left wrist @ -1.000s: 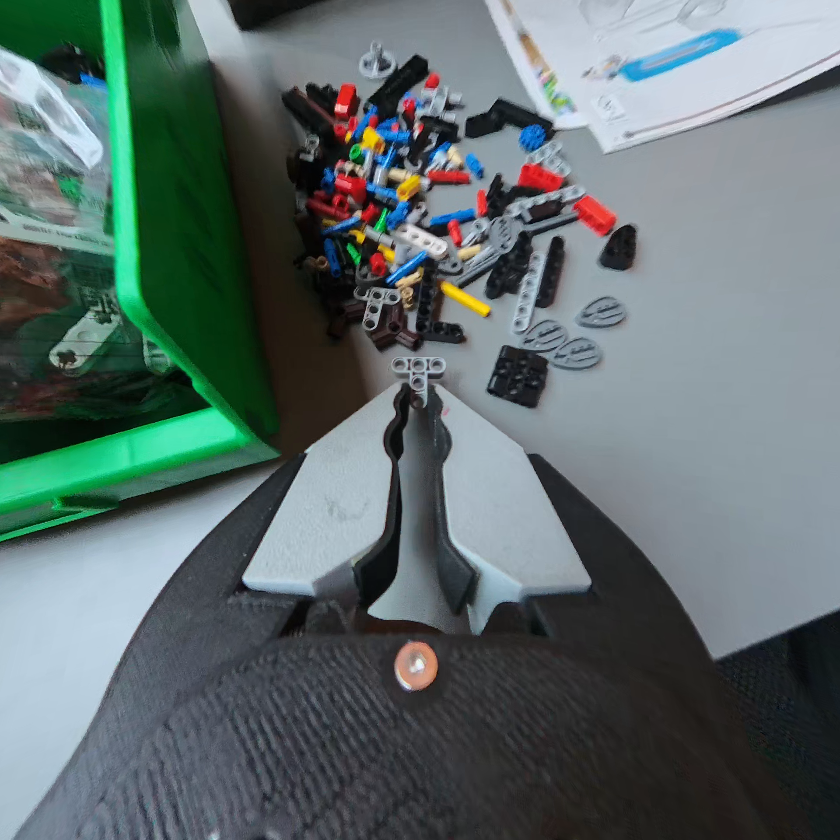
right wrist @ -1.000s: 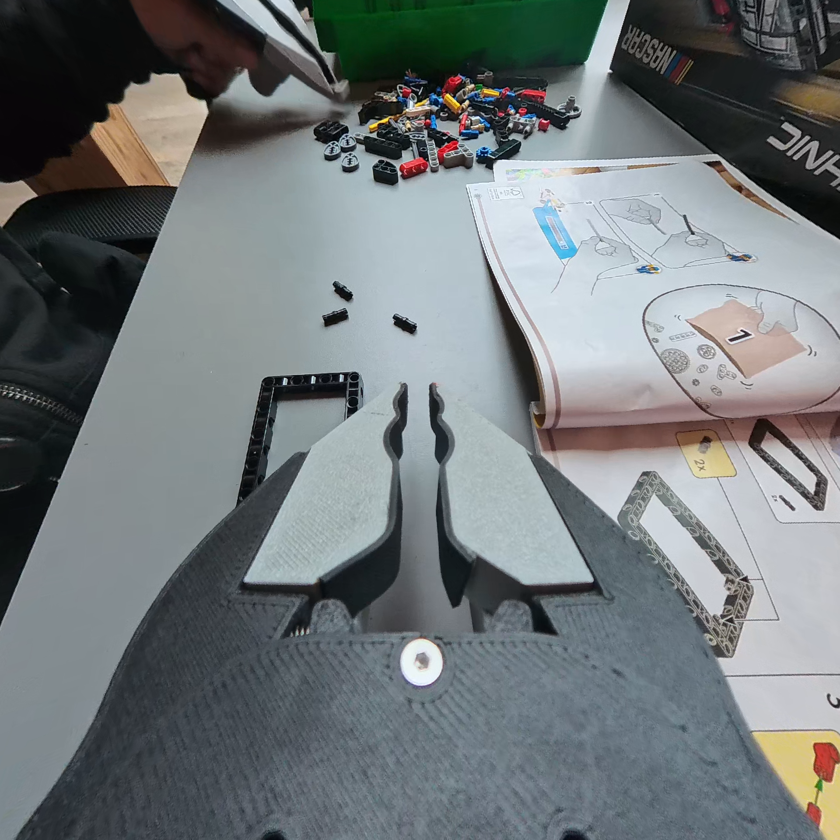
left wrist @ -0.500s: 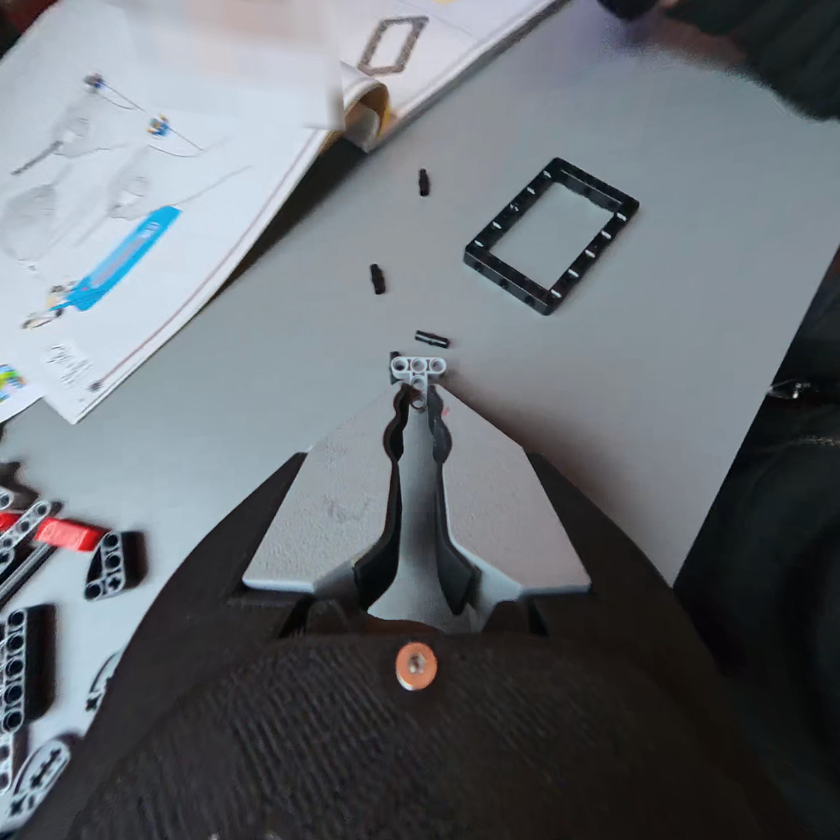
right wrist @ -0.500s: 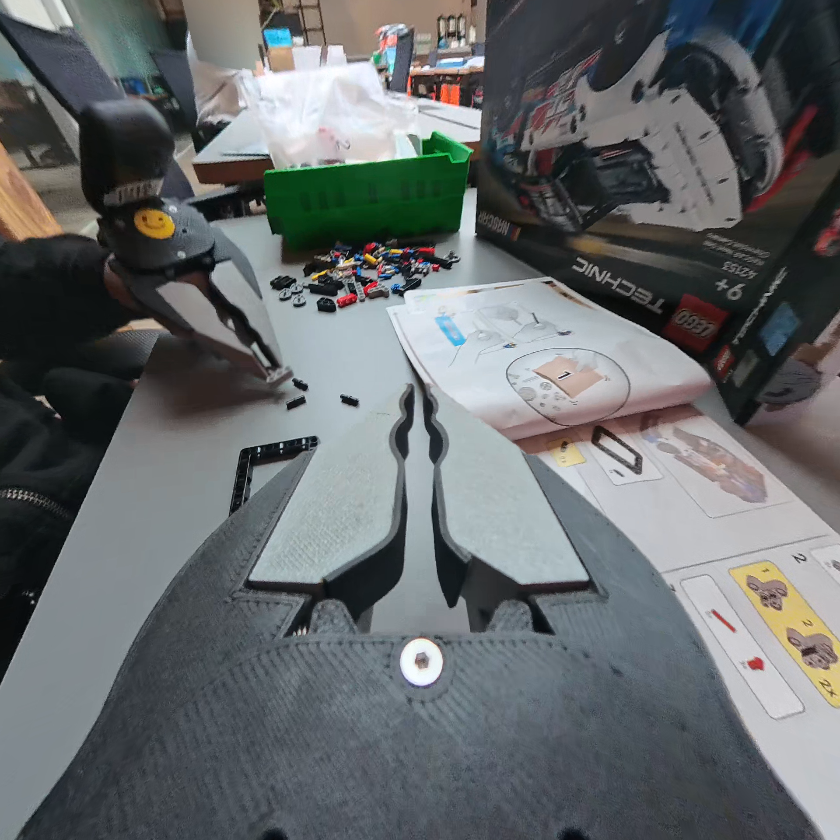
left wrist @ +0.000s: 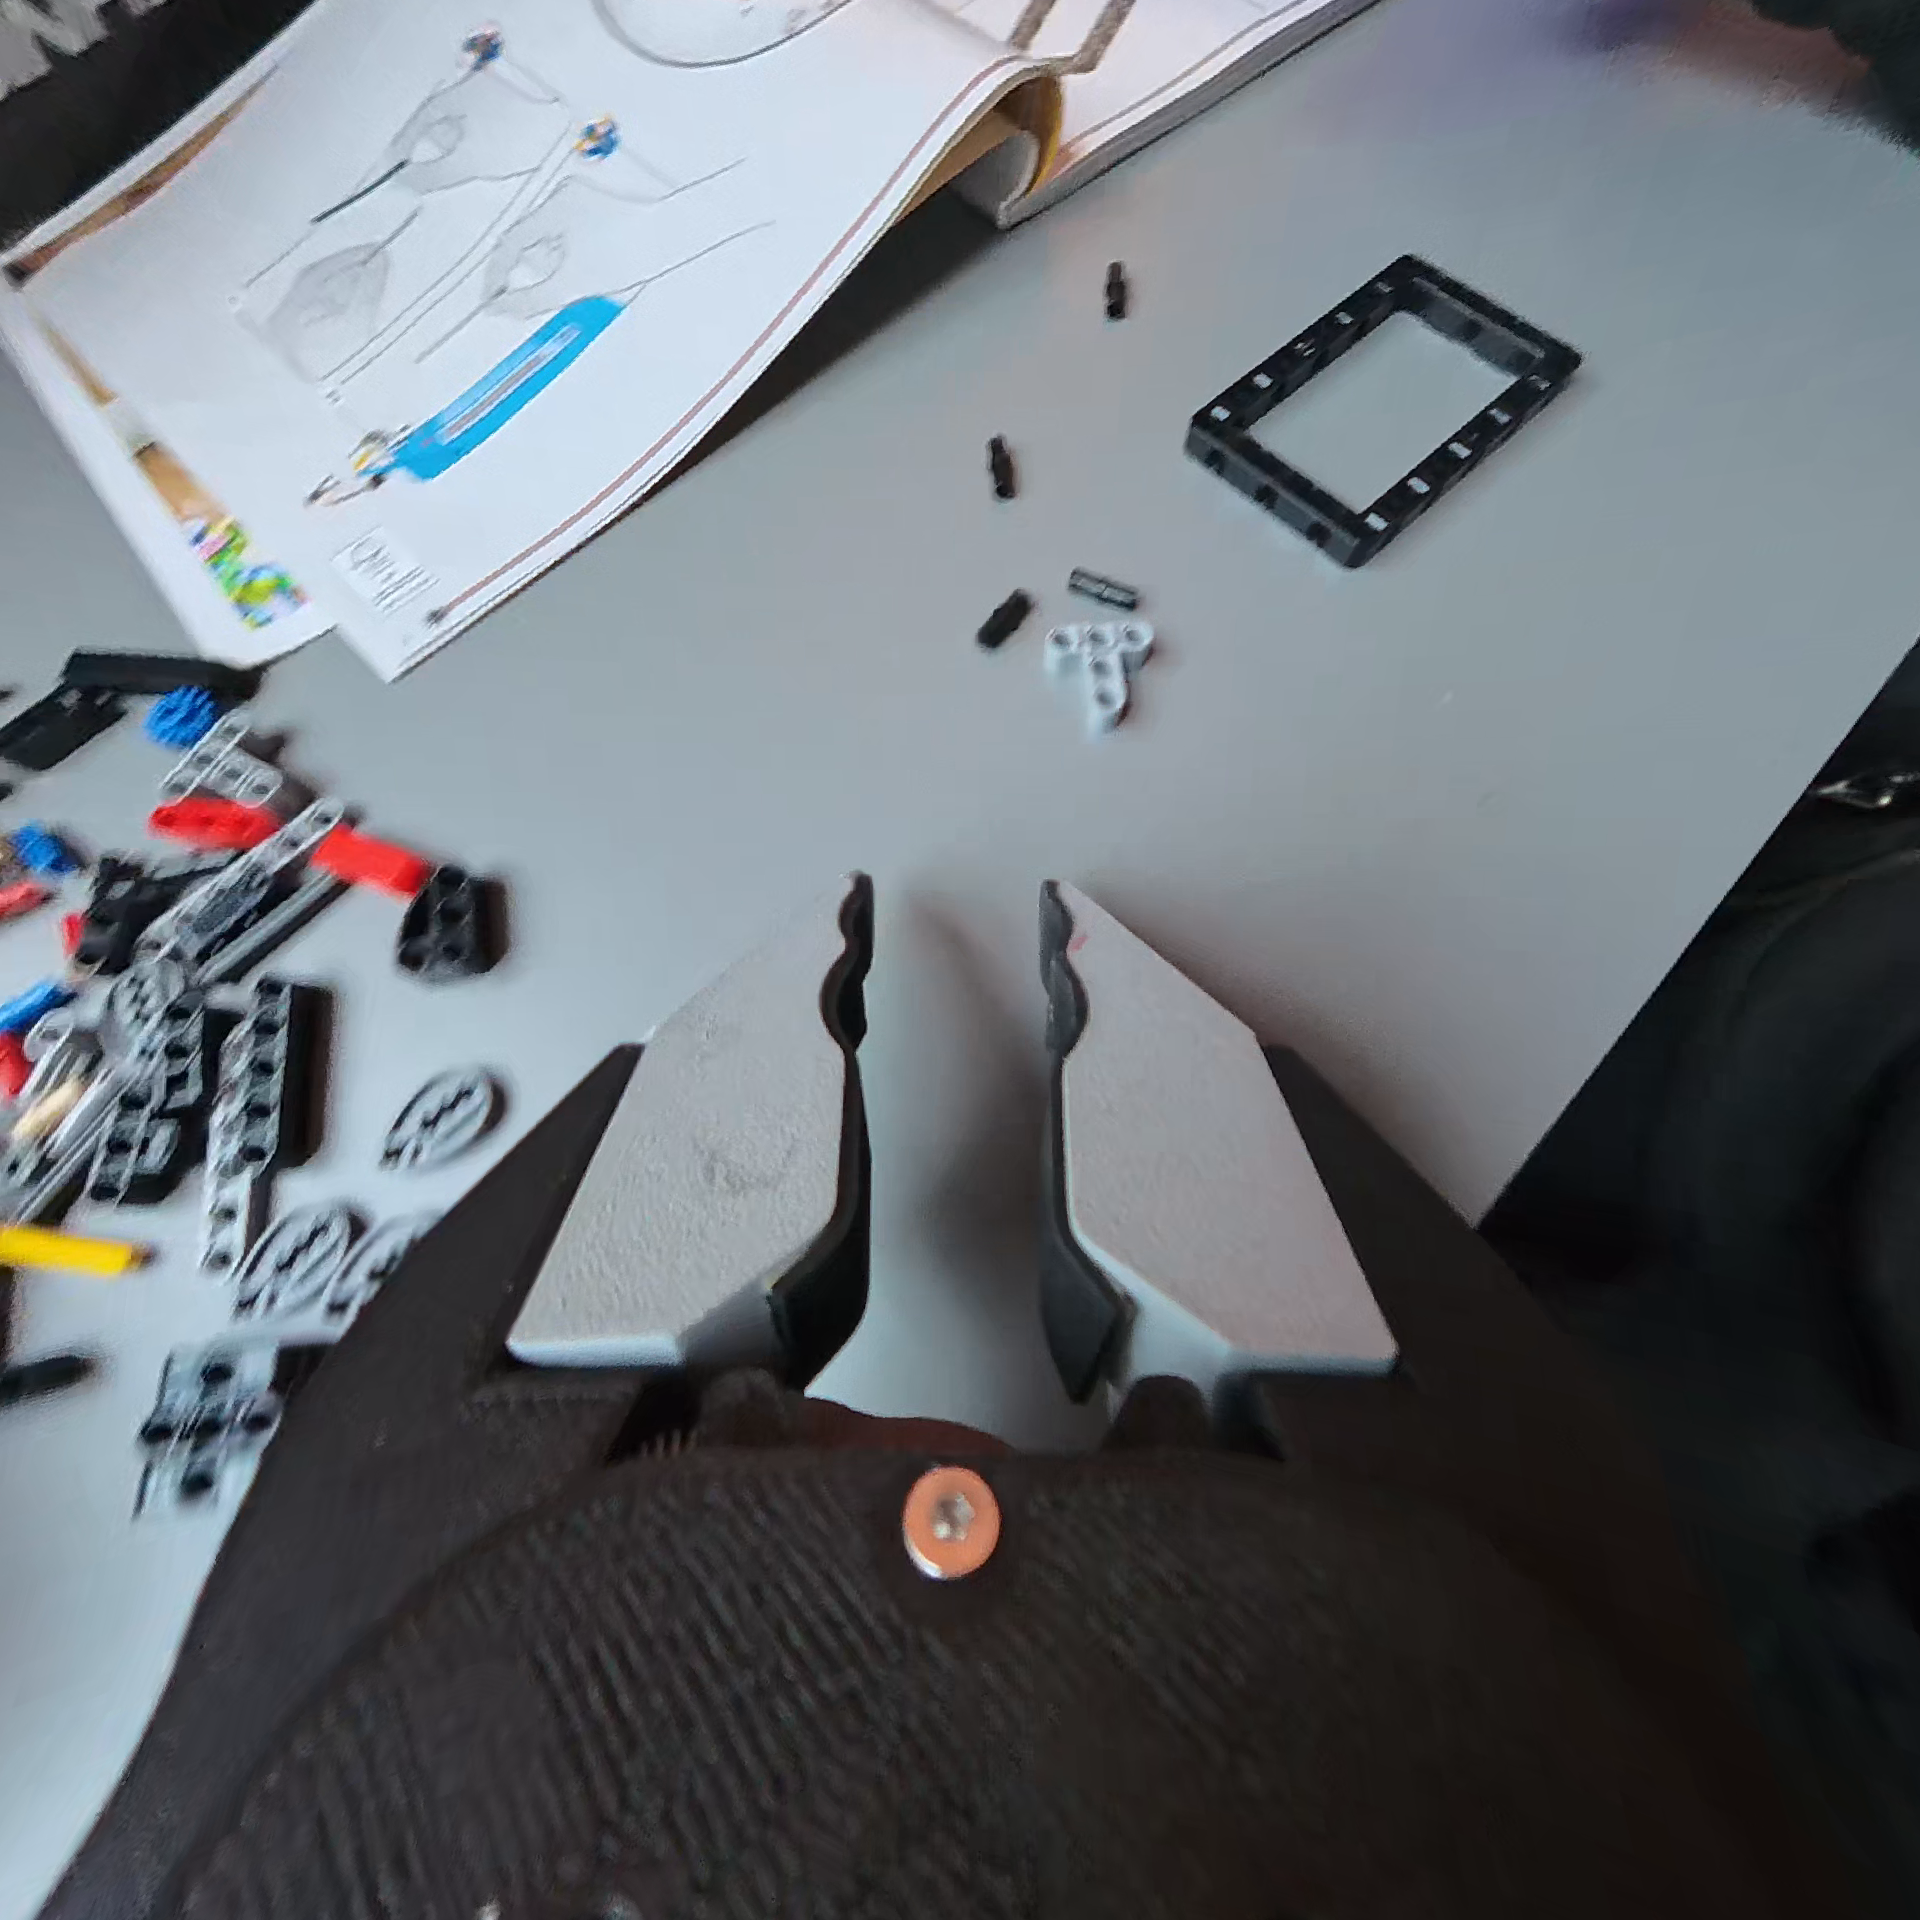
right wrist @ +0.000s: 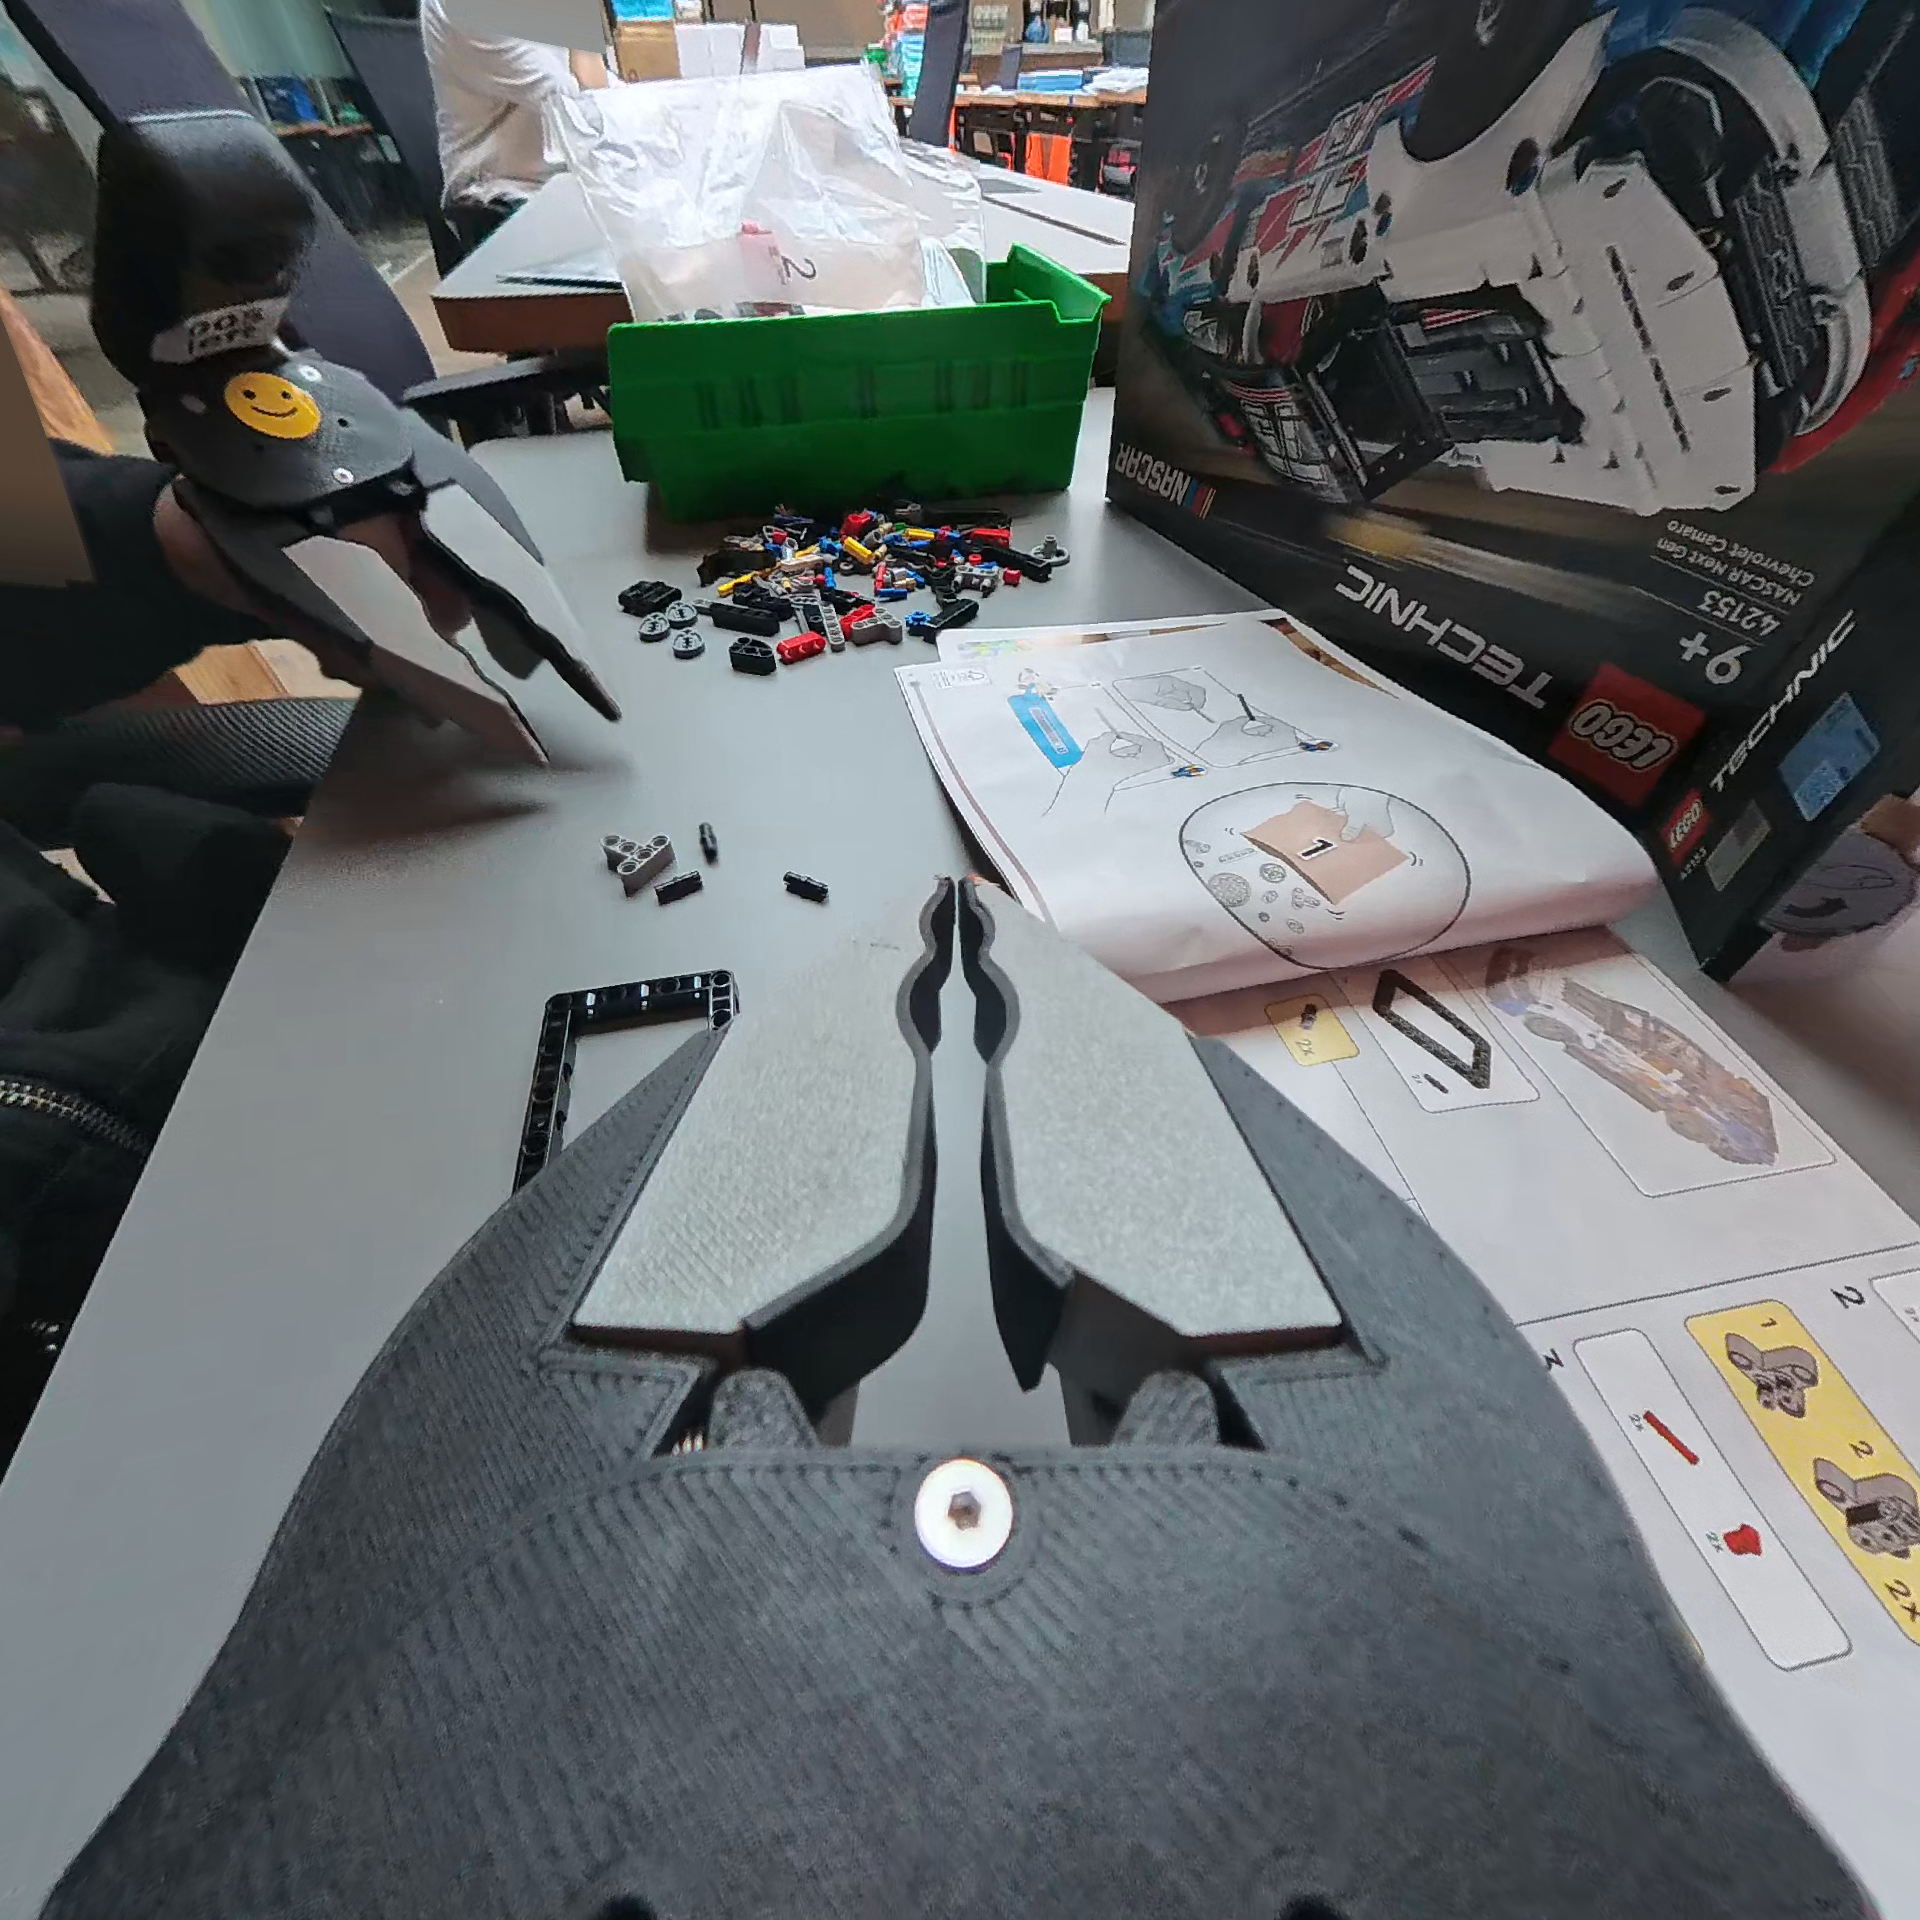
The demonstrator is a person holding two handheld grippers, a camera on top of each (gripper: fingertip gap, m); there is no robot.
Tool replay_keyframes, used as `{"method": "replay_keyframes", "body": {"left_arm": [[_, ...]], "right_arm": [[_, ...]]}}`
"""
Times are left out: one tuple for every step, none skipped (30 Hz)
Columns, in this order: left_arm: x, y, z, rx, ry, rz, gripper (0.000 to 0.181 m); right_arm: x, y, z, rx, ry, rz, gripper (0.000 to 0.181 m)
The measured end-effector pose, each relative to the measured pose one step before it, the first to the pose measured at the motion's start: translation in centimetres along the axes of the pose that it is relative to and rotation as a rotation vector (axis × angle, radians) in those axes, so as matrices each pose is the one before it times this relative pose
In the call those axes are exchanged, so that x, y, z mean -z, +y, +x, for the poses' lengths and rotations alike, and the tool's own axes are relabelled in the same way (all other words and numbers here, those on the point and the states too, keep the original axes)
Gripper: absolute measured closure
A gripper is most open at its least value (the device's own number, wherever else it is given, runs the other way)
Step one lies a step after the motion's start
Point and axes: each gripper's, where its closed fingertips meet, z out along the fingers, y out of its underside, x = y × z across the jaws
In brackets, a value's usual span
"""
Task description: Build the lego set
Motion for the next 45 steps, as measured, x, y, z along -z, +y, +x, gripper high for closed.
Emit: {"method": "replay_keyframes", "body": {"left_arm": [[0.692,0.468,-0.455,0.007,-0.0175,0.0045,0.152],[0.692,0.312,-0.54,0.0015,-0.0249,0.0159,0.152],[0.671,0.242,-0.55,-0.0045,-0.0269,0.0195,0.153],[0.586,0.311,-0.541,-0.0049,-0.0243,0.0124,0.154],[0.461,0.421,-0.533,-0.0026,-0.0213,0.0021,0.154],[0.349,0.468,-0.575,-0.0007,-0.0234,-0.002,0.154],[0.227,0.454,-0.45,-0.0011,-0.0154,-0.0029,0.154],[0.154,0.379,-0.36,0.003,-0.0092,-0.0036,0.154],[0.15,0.109,-0.21,0.0063,-0.0018,0.0039,0.154],[0.148,-0.124,-0.07,0.0074,0.0064,0.0151,0.154],[0.074,-0.127,0.037,0.0104,0.0129,0.0116,0.154],[-0.003,0.01,0.033,0.0104,0.0127,0.0011,0.154],[-0.029,0.033,0.043,0.0084,0.0119,-0.0028,0.154],[-0.033,0.029,0.015,0.0053,0.0072,-0.002,0.154],[-0.019,0.014,0.016,0.0026,0.0036,-0.0013,0.154],[0.006,-0.008,-0.024,0.0021,0.0009,0.0003,0.154],[0.031,-0.051,-0.054,0.0032,-0.0022,0.0043,0.154],[0.053,-0.081,-0.086,0.0062,-0.0025,0.0067,0.154],[0.046,-0.047,-0.045,0.0078,0.0025,0.0051,0.154],[0.017,-0.032,-0.017,0.0081,0.0053,0.0026,0.154],[-0.017,0.014,0.0,0.0057,0.0045,-0.0011,0.154],[-0.056,0.063,0.022,0.0015,0.0035,-0.0055,0.154],[-0.083,0.103,0.051,-0.0025,0.002,-0.0082,0.154],[-0.099,0.098,0.085,-0.006,0.0007,-0.0091,0.154],[-0.101,0.102,0.08,-0.0088,-0.0012,-0.0088,0.154],[-0.067,0.086,0.093,-0.0094,-0.0001,-0.0073,0.154],[-0.042,0.051,0.067,-0.0067,-0.0001,-0.0042,0.154],[-0.017,0.007,-0.005,-0.0015,-0.0023,-0.0011,0.154],[-0.01,-0.01,-0.036,0.0021,-0.0022,0.0004,0.155],[0.0,-0.002,-0.034,0.0035,0.0001,0.0005,0.155],[-0.005,-0.001,-0.019,0.0039,0.001,0.0,0.155],[-0.008,0.002,-0.011,0.0031,0.0014,-0.0007,0.155],[-0.014,0.021,-0.003,0.0018,0.0012,-0.002,0.155],[-0.035,0.041,0.014,0.0002,0.0012,-0.0033,0.155],[-0.028,0.034,0.032,-0.0012,0.0018,-0.0035,0.155],[-0.005,0.021,0.022,-0.0017,0.0011,-0.0015,0.155],[-0.002,-0.004,0.02,-0.0006,0.001,0.0002,0.155],[0.0,0.0,-0.003,0.0018,0.001,0.0002,0.156],[-0.002,-0.007,-0.017,0.0027,0.001,0.0008,0.156],[0.009,-0.014,-0.009,0.0023,0.001,0.0011,0.156],[0.0,-0.002,0.0,0.0018,0.0013,0.0003,0.156],[0.002,0.003,-0.007,0.0012,0.001,0.0,0.156],[-0.003,0.004,0.007,0.0008,0.0009,-0.0006,0.156],[-0.013,0.014,0.004,0.0004,0.001,-0.0012,0.157],[-0.01,0.01,0.012,0.0,0.0009,-0.0006,0.157]], "right_arm": [[-0.039,0.062,0.02,-0.001,-0.0005,-0.0009,0.181],[-0.064,0.104,0.035,-0.0011,-0.0001,-0.0023,0.181],[-0.085,0.161,0.047,-0.0019,-0.0005,-0.005,0.181],[-0.109,0.201,0.036,-0.0021,-0.0005,-0.0071,0.181],[-0.124,0.208,0.044,-0.0013,0.0001,-0.0073,0.181],[-0.127,0.213,0.054,-0.0005,0.0017,-0.0078,0.181],[-0.139,0.218,0.061,0.0001,0.0028,-0.0094,0.181],[-0.134,0.217,0.036,0.0003,0.0019,-0.0093,0.181],[-0.125,0.193,0.041,-0.0002,0.0015,-0.0073,0.181],[-0.112,0.164,0.052,-0.0009,0.0017,-0.0063,0.181],[-0.116,0.191,0.066,-0.0023,0.0018,-0.0071,0.181],[-0.104,0.208,0.093,-0.0037,0.0017,-0.0075,0.181],[-0.087,0.192,0.091,-0.0044,0.0017,-0.0066,0.181],[-0.072,0.156,0.086,-0.0045,0.0012,-0.0049,0.181],[-0.058,0.133,0.081,-0.0043,0.0005,-0.0036,0.181],[-0.051,0.097,0.058,-0.0037,0.0001,-0.0029,0.181],[-0.029,0.06,0.037,-0.0026,0.0002,-0.0017,0.181],[-0.02,0.03,0.038,-0.0018,0.0001,-0.0007,0.181],[-0.007,0.011,0.001,-0.0009,-0.0004,-0.0003,0.181],[0.008,0.002,-0.011,0.0001,-0.0006,0.0001,0.181],[0.003,-0.03,-0.016,0.0012,-0.0001,0.0009,0.181],[0.016,-0.043,-0.031,0.0016,-0.0002,0.0016,0.181],[0.02,-0.035,-0.042,0.0014,-0.0009,0.001,0.181],[0.011,-0.033,-0.055,0.0014,-0.0014,0.0006,0.181],[0.01,-0.035,-0.052,0.0018,-0.0014,0.0008,0.181],[0.019,-0.059,-0.06,0.0024,-0.0013,0.0013,0.181],[0.017,-0.046,-0.052,0.0025,-0.0008,0.001,0.181],[0.007,-0.031,-0.058,0.0025,-0.0008,0.0004,0.181],[0.002,-0.031,-0.047,0.0023,-0.0008,0.0002,0.181],[0.002,-0.021,-0.044,0.0017,-0.001,0.0002,0.181],[-0.01,-0.013,-0.044,0.0012,-0.001,0.0001,0.181],[-0.001,-0.008,-0.028,0.0009,-0.0011,-0.0002,0.181],[-0.003,-0.005,-0.037,0.0007,-0.0009,-0.0005,0.181],[-0.01,0.0,-0.012,0.0005,-0.0007,-0.0003,0.181],[-0.002,-0.01,-0.023,0.0005,-0.0005,-0.0001,0.181],[0.006,-0.009,-0.018,0.0006,0.0,0.0001,0.181],[-0.006,-0.006,-0.005,0.0005,0.0001,0.0004,0.181],[-0.01,-0.006,0.003,0.0,0.0,0.0002,0.181],[-0.018,0.02,0.004,-0.0007,-0.0006,-0.0005,0.181],[-0.023,0.041,-0.007,-0.0013,-0.0013,-0.0015,0.181],[-0.028,0.034,-0.01,-0.001,-0.0012,-0.002,0.181],[-0.028,0.041,-0.007,-0.0001,-0.0006,-0.0017,0.181],[-0.021,0.014,-0.004,0.0006,0.0002,-0.0009,0.181],[-0.023,0.021,0.0,0.0002,0.0001,-0.0007,0.181],[-0.016,0.013,-0.003,-0.0007,-0.0004,-0.0008,0.181]]}}
